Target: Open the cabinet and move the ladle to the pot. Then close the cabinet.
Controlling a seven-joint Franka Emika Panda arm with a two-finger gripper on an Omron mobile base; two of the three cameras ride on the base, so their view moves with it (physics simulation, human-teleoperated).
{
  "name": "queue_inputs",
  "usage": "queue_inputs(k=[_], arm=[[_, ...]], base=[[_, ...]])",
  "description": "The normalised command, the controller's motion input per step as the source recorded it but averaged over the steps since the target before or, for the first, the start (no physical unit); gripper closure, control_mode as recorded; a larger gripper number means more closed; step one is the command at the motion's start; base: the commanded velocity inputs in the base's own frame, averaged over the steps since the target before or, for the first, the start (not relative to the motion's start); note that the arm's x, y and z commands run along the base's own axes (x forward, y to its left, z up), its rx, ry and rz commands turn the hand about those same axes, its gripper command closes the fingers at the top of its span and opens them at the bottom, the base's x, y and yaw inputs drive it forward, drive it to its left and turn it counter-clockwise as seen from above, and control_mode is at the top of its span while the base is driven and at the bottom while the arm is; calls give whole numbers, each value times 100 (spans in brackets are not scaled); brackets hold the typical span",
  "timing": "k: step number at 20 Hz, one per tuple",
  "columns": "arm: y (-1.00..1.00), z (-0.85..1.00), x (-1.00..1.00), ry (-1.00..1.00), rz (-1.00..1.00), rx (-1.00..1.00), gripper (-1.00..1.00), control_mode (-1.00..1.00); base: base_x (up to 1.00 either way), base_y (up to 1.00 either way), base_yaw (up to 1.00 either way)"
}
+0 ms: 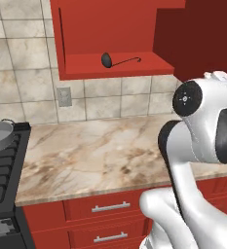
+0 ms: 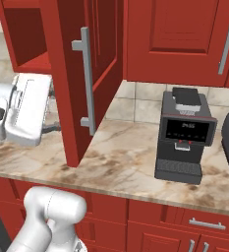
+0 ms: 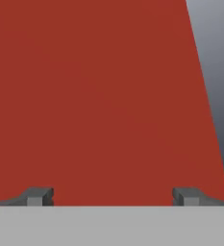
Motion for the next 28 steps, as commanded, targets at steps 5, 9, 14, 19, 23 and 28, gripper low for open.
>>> queue_inputs(k=[5,9,14,19,23,28], arm=[[85,14,-27,0,41,2,-100,-100],[74,20,-12,0,45,0,-100,-100],[42,19,25,10,53,2,-100,-100],[9,8,98,19,46,4,-100,-100],[12,14,93,13,35,0,-100,-100],[26,11,87,14,33,0,-100,-100]], base=[[0,0,0],[0,0,0],[0,0,0],[0,0,0],[0,0,0],[0,0,0]])
